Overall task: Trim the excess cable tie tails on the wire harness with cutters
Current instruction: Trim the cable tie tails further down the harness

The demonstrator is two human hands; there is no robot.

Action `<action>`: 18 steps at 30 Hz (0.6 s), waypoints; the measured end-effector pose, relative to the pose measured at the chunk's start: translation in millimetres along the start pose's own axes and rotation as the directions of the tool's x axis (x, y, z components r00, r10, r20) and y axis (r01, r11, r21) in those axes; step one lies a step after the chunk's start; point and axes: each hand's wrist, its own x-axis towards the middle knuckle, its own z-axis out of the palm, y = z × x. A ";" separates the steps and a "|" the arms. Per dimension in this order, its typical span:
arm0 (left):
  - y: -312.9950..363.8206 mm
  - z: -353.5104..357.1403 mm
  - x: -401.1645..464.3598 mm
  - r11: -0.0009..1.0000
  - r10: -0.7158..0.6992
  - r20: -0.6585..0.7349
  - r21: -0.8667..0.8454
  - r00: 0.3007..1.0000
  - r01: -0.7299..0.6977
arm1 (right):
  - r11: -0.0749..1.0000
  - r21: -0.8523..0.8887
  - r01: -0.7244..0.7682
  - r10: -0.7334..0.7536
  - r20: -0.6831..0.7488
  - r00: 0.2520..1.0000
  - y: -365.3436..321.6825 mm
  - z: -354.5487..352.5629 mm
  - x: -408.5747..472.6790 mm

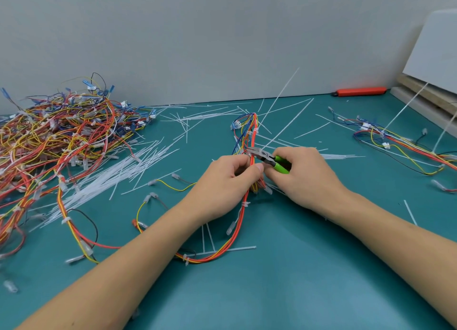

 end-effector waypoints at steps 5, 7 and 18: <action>-0.4 0.8 -0.2 1.000 0.000 0.001 0.002 1.000 0.000 | 0.995 -0.094 -0.021 0.021 -0.002 1.000 -2.1 -0.3 -0.7; 1.2 0.7 -0.9 1.000 0.003 0.001 0.006 1.000 -0.003 | 0.996 -0.085 -0.012 0.011 -0.020 1.000 -2.5 -0.6 -2.3; 0.1 0.2 -0.3 1.000 -0.005 -0.006 0.007 1.000 0.005 | 0.999 -0.018 0.050 -0.049 0.022 0.999 -3.8 -2.2 -0.2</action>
